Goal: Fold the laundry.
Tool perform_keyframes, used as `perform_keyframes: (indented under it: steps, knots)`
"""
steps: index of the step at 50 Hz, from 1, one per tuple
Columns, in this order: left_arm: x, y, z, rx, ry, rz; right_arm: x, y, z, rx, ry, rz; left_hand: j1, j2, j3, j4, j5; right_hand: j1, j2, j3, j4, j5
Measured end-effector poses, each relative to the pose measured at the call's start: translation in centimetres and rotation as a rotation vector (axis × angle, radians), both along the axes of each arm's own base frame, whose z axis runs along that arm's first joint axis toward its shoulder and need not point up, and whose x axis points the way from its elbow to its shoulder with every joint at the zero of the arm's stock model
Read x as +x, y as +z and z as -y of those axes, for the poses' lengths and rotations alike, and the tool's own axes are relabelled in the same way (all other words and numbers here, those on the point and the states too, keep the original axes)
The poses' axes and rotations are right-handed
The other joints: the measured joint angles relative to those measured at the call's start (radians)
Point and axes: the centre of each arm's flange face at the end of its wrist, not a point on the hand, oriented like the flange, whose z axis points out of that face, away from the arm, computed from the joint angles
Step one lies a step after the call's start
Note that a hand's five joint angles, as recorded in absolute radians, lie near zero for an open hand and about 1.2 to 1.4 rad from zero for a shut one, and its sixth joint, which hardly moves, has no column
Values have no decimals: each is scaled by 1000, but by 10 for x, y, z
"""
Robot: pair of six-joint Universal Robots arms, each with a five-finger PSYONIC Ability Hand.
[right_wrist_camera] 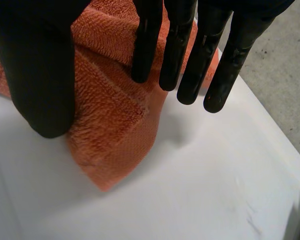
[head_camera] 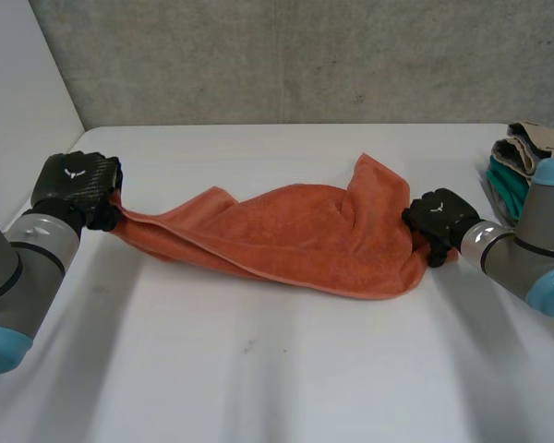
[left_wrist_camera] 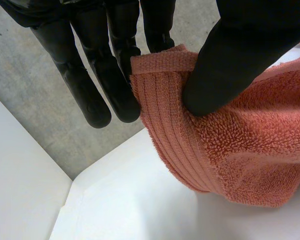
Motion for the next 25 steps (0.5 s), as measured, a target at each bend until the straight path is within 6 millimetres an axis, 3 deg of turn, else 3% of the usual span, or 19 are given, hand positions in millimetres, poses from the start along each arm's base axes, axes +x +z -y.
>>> perform_keyframes:
  steps: [18, 20, 22, 25]
  knots:
    - [-1, -2, -1, 5, -1, 1, 8, 4, 18, -33, -19, 77, 0, 0, 0, 0, 0, 94, 111, 109, 116, 115]
    - [-1, -2, -1, 5, -1, 1, 8, 3, 18, -33, -19, 78, 0, 0, 0, 0, 0, 152, 179, 165, 174, 173]
    - [-1, -2, -1, 6, -2, 1, 8, 2, 19, -32, -18, 78, 0, 0, 0, 0, 0, 370, 440, 425, 436, 440]
    - [-1, -2, -1, 8, -2, 2, 8, 6, 18, -39, -21, 74, 0, 0, 0, 0, 0, 398, 484, 478, 497, 498]
